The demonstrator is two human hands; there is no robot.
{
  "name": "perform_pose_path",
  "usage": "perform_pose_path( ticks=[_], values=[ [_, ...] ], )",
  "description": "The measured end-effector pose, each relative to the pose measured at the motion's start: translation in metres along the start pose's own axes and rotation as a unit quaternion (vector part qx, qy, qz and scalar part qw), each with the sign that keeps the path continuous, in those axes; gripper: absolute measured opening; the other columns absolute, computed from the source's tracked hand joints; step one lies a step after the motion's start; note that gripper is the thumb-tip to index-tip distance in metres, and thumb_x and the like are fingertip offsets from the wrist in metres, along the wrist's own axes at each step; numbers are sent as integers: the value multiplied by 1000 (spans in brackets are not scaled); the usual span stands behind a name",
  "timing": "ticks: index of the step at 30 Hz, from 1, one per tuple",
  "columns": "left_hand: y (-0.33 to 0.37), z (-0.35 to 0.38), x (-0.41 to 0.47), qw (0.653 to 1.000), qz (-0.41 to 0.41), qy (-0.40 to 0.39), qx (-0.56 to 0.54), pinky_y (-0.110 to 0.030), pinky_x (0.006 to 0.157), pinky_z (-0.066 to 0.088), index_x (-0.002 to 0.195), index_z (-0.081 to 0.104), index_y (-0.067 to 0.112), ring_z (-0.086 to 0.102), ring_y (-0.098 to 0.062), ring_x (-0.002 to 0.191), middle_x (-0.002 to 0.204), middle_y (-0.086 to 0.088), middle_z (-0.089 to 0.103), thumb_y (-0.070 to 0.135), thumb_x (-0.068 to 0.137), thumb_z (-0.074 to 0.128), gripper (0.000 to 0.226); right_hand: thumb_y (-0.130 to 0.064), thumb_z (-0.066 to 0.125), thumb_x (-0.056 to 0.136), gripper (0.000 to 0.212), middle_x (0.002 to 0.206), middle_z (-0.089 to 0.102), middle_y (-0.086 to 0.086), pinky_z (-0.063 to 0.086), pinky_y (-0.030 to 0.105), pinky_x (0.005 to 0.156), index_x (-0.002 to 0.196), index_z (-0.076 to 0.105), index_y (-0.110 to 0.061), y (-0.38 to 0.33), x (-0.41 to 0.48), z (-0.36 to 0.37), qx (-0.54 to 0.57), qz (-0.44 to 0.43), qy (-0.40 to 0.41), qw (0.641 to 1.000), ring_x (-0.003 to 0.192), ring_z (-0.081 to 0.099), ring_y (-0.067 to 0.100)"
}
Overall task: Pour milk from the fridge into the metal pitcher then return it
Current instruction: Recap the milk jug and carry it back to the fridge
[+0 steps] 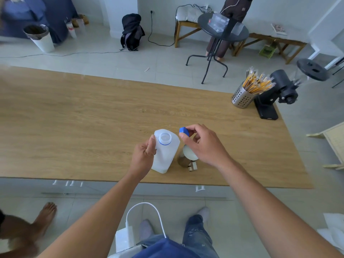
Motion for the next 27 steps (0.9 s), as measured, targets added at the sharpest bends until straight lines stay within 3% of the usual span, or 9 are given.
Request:
perform_pose_path(
  ticks=[5,10,12,15,19,22,25,27],
  values=[
    [-4,1,0,999,-12,6,-39,-41,72,27,68,25,22,20,-16,64,62,14,21,42,119,45,59,-55,75,103,38,120,60,-14,59,33,91,133,73,-31,-50,9,26,-86,-83,-101,988,92,70,8],
    [-5,0,1,999,-21,9,-47,-39,70,30,64,28,20,20,-15,60,58,13,22,40,119,45,61,-46,75,106,47,127,55,-5,57,41,101,149,68,-28,-63,16,36,-171,-115,-131,970,103,65,18],
    [-6,-1,2,999,-34,15,-40,-32,61,25,62,26,23,19,-14,56,55,13,22,41,118,45,63,-39,76,107,49,130,54,-4,53,39,103,153,67,-26,-68,17,37,-190,-128,-140,963,104,61,18],
    [-7,-1,4,998,-50,19,-34,-25,50,16,60,25,22,19,-12,51,52,12,24,41,118,44,63,-29,76,108,47,137,53,-3,50,34,99,154,67,-24,-75,18,40,-224,-151,-152,951,107,61,21],
    [-8,-3,8,997,-67,2,-39,-22,47,17,55,27,27,20,-9,48,50,13,27,37,119,43,67,-24,79,106,50,140,58,-9,47,31,97,154,69,-31,-84,25,40,-244,-160,-177,940,115,61,20],
    [-8,-3,12,997,-67,-18,-28,-29,52,18,57,28,25,21,-11,50,51,12,27,38,118,44,65,-20,80,105,53,141,63,-14,52,38,99,153,69,-38,-86,27,41,-272,-165,-205,926,116,59,15],
    [-10,-3,15,997,-64,-38,-23,-38,60,20,59,29,21,22,-16,53,53,8,27,43,115,45,63,-9,77,106,58,140,67,-20,55,37,94,152,69,-42,-90,25,40,-294,-180,-221,912,115,66,11],
    [-8,-3,16,997,-62,-46,-27,-44,65,24,62,33,15,24,-17,55,56,5,27,45,113,44,60,-2,73,107,62,142,66,-24,56,34,88,151,69,-46,-92,24,40,-307,-184,-231,905,104,73,3]
  ],
)
Point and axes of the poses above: each hand's wrist, its own x-axis towards the middle knuckle, its own z-axis out of the palm, y = z × x, the point moved 8 cm from there along x, towards the middle knuckle
